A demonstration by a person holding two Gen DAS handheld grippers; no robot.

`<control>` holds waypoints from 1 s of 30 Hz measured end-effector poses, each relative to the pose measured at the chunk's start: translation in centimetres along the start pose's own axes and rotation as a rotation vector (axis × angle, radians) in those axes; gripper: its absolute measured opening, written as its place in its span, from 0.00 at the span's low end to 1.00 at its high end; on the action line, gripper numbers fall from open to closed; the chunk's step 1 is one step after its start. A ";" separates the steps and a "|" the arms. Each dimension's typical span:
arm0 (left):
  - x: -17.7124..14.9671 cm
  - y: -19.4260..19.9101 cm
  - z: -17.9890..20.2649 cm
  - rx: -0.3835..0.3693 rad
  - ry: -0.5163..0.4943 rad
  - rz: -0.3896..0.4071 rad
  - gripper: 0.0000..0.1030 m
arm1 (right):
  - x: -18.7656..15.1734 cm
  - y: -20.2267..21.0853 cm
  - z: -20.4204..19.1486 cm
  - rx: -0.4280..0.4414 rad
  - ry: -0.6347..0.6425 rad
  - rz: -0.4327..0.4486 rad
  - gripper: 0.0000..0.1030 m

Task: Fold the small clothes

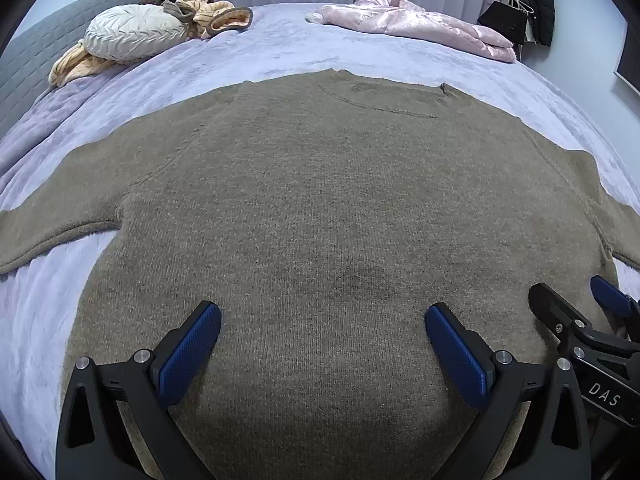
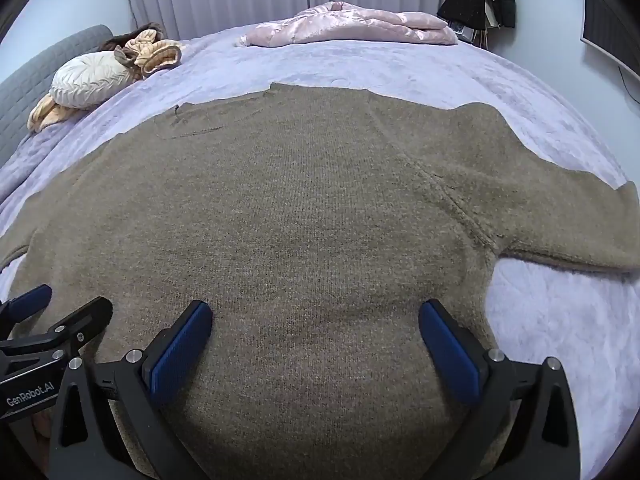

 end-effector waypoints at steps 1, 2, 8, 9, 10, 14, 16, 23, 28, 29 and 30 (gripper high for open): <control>0.0 -0.1 0.0 0.002 0.000 0.000 1.00 | 0.0 0.0 0.0 -0.001 0.001 0.000 1.00; 0.0 -0.1 0.0 0.006 -0.001 -0.001 1.00 | 0.0 0.0 0.0 -0.004 0.003 -0.001 1.00; 0.1 -0.4 0.1 0.021 0.001 -0.010 1.00 | 0.0 -0.1 -0.1 -0.023 0.016 -0.013 1.00; 0.1 -0.4 0.1 0.022 0.002 -0.011 1.00 | 0.0 -0.2 -0.1 -0.027 0.019 -0.016 1.00; 0.1 -0.5 0.1 0.022 0.004 -0.013 1.00 | 0.0 -0.2 -0.2 -0.031 0.023 -0.020 1.00; 0.0 -0.5 0.2 0.031 0.007 -0.013 1.00 | 0.1 -0.3 -0.2 -0.037 0.029 -0.028 1.00; 0.1 -0.4 0.2 0.049 -0.003 -0.023 1.00 | 0.1 -0.3 -0.2 -0.035 0.027 -0.027 1.00; 0.9 1.2 0.5 0.093 -0.021 -0.026 1.00 | 0.6 0.0 0.0 0.006 0.035 -0.078 1.00; 1.9 2.4 0.8 0.100 -0.013 -0.013 1.00 | 1.9 1.9 0.6 0.028 0.024 -0.042 1.00; 2.1 2.5 0.9 0.099 -0.014 -0.013 1.00 | 2.3 2.4 0.8 0.028 0.021 -0.031 1.00; 2.3 2.6 1.1 0.099 -0.016 -0.012 1.00 | 2.7 2.8 1.1 0.028 0.018 -0.022 1.00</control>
Point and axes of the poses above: each gripper's, at about its wrist camera, not at the fingertips, and y roughly against the way its jaws point, z to its right, x to its top, the point moved 9 cm from there along -y, roughly the way its jaws point, and after that the axes turned 9 degrees about y, right-handed, at the moved point
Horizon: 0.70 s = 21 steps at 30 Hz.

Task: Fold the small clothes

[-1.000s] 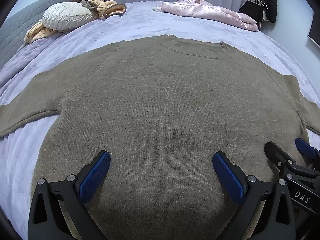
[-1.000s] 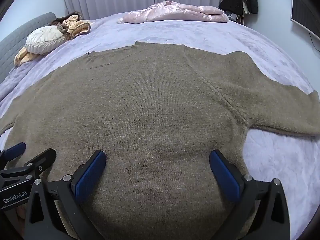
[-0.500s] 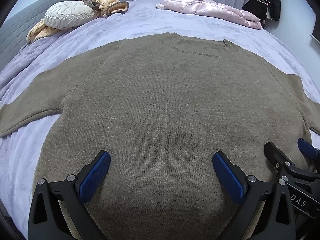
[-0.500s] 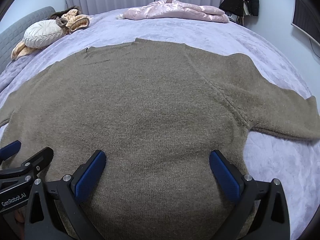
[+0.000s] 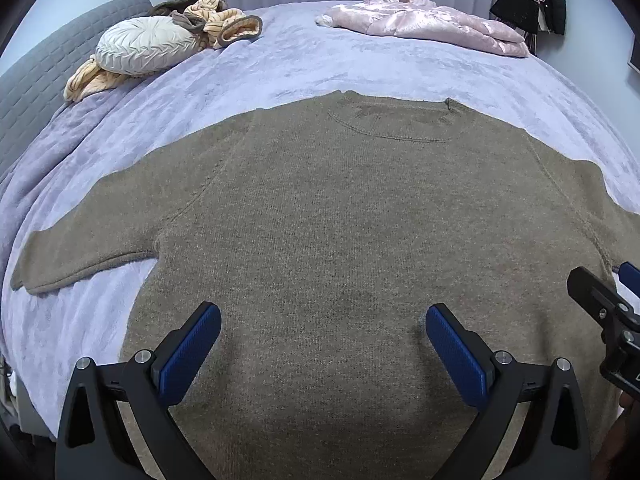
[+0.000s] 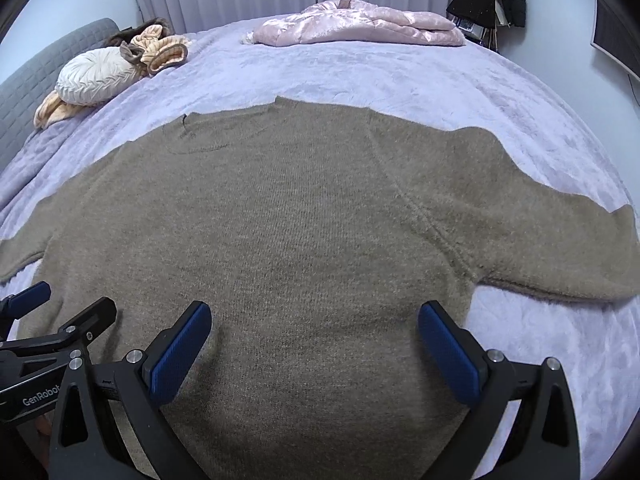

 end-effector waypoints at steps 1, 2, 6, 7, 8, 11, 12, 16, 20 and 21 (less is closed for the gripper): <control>0.2 0.2 0.2 0.001 -0.005 0.003 1.00 | 0.3 0.4 0.2 0.005 0.000 0.007 1.00; 0.5 0.4 0.4 0.002 -0.011 0.008 1.00 | 0.7 0.7 0.6 0.003 -0.005 0.009 1.00; 0.9 0.9 0.9 0.006 -0.026 0.016 1.00 | 1.6 1.8 1.9 0.001 -0.032 0.029 1.00; 0.9 1.0 1.0 0.007 -0.027 0.016 1.00 | 1.7 2.0 2.2 -0.005 -0.036 0.030 1.00; 0.9 1.1 1.1 0.006 -0.028 0.016 1.00 | 1.9 2.0 2.5 -0.009 -0.039 0.029 1.00; 0.9 1.3 1.4 0.001 -0.030 0.010 1.00 | 1.9 2.3 3.0 -0.007 -0.049 0.029 1.00; 0.9 1.4 1.5 0.002 -0.033 0.007 1.00 | 1.9 2.4 3.1 -0.007 -0.052 0.028 1.00; 0.8 1.7 2.0 0.001 -0.040 -0.004 1.00 | 1.8 2.7 3.1 0.001 -0.053 0.026 1.00; 0.8 2.0 2.4 0.000 -0.043 -0.011 1.00 | 1.7 3.1 2.6 0.005 -0.039 0.020 1.00; 0.8 2.1 2.5 0.000 -0.045 -0.015 1.00 | 1.7 3.1 2.5 0.006 -0.035 0.018 1.00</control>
Point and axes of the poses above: each gripper's, at about its wrist camera, not at the fingertips, and y roughly against the way its jaws point, z to its right, x to its top, the point moved 9 cm from there along -y, roughly the way its jaws point, and after that the axes turned 9 degrees about y, right-handed, at the moved point
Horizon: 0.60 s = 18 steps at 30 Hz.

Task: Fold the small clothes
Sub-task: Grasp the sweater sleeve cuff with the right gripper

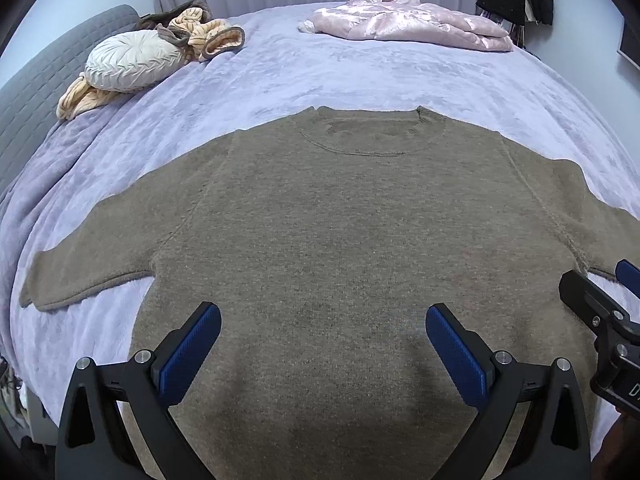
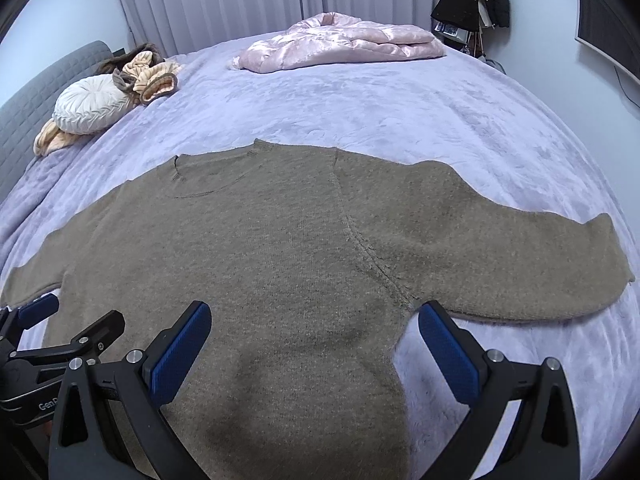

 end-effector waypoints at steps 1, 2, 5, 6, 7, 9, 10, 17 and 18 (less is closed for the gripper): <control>0.0 0.1 0.1 0.000 -0.001 -0.003 1.00 | 0.0 0.0 -0.1 0.001 0.004 -0.005 1.00; -0.1 0.1 0.3 -0.002 -0.002 -0.007 1.00 | -0.1 0.1 -0.2 -0.001 0.008 -0.010 1.00; -0.1 0.2 0.8 0.002 -0.011 -0.017 1.00 | -0.3 0.1 -0.3 0.013 0.010 -0.027 1.00; -0.1 0.3 1.0 0.000 -0.015 -0.019 1.00 | -0.4 0.1 -0.2 0.018 0.007 -0.032 1.00; 0.0 0.4 1.3 -0.003 -0.019 -0.020 1.00 | -0.5 0.1 -0.2 0.021 0.004 -0.036 1.00; 0.1 0.5 1.8 -0.006 -0.027 -0.019 1.00 | -0.7 0.1 0.2 0.027 -0.004 -0.046 1.00; 0.1 0.6 2.1 -0.007 -0.031 -0.019 1.00 | -0.8 0.1 0.5 0.027 -0.011 -0.049 1.00; 0.6 0.9 4.9 -0.025 -0.068 -0.026 1.00 | -1.3 0.5 4.1 0.007 -0.081 -0.046 1.00; 0.7 1.0 5.5 -0.029 -0.073 -0.028 1.00 | -1.4 0.6 4.8 0.002 -0.091 -0.045 1.00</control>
Point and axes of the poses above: each gripper's, at about its wrist camera, not at the fingertips, and y roughly against the way its jaws point, z to its right, x to its top, the point moved 9 cm from there along -y, roughly the way its jaws point, and after that the axes turned 9 degrees about y, right-handed, at the moved point
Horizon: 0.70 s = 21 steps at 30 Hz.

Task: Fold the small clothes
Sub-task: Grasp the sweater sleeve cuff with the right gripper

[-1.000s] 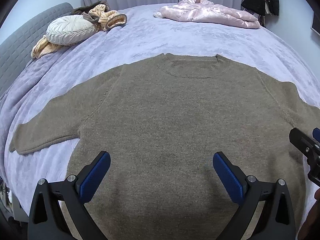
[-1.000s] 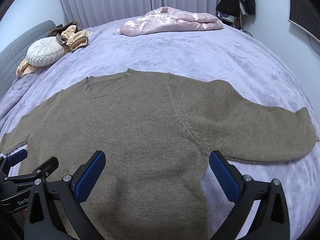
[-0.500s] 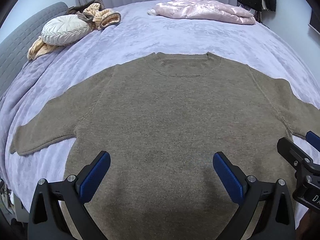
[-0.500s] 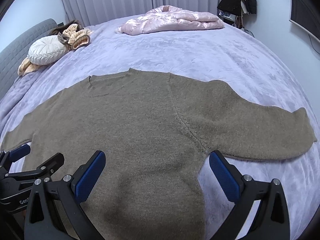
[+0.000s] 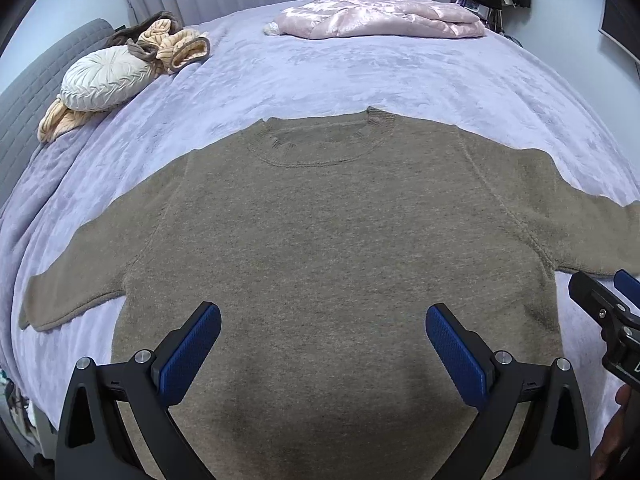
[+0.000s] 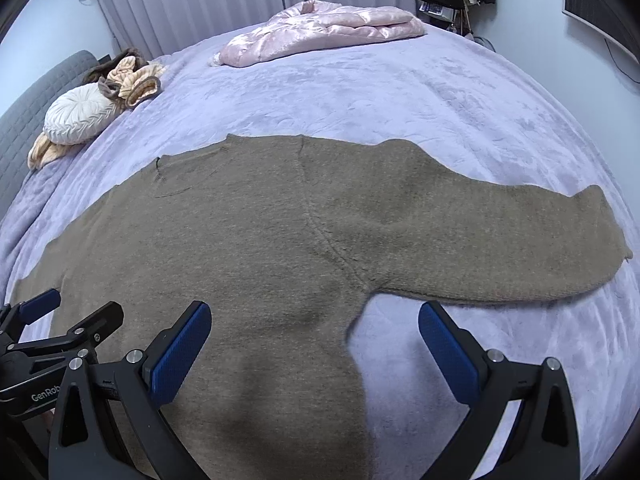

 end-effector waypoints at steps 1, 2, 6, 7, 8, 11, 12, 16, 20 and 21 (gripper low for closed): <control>0.1 0.0 0.6 -0.005 -0.006 -0.001 1.00 | -0.1 0.1 0.9 -0.008 -0.014 0.001 1.00; 0.3 0.1 1.3 -0.009 -0.015 -0.001 1.00 | -0.2 0.2 1.7 -0.015 -0.027 0.001 1.00; 0.6 0.2 4.4 -0.026 -0.060 -0.004 1.00 | -0.8 0.4 6.1 -0.048 -0.102 -0.001 1.00; 0.7 0.3 5.1 -0.030 -0.071 -0.003 1.00 | -1.0 0.5 7.4 -0.058 -0.127 -0.002 1.00; 0.8 0.4 6.0 -0.035 -0.084 -0.002 1.00 | -1.2 0.6 8.6 -0.065 -0.150 -0.003 1.00; 1.0 0.6 9.0 -0.046 -0.128 0.000 1.00 | -1.6 1.0 12.3 -0.091 -0.212 0.001 1.00; 1.1 0.6 10.1 -0.050 -0.144 0.002 1.00 | -1.8 1.1 13.5 -0.100 -0.228 0.003 1.00; 1.3 1.0 13.7 -0.068 -0.196 0.009 1.00 | -2.4 1.5 17.4 -0.135 -0.275 0.004 1.00; 1.4 1.4 16.9 -0.086 -0.232 0.015 1.00 | -3.2 2.0 21.8 -0.167 -0.334 0.010 1.00; 1.4 1.4 17.6 -0.089 -0.242 0.017 1.00 | -3.4 2.0 22.9 -0.173 -0.349 0.009 1.00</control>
Point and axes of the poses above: each gripper's, at about its wrist camera, not at the fingertips, and y roughly against the way its jaws point, z to its right, x to its top, the point moved 9 cm from there along -y, roughly the way its jaws point, and after that the axes turned 9 degrees about y, right-handed, at the moved point
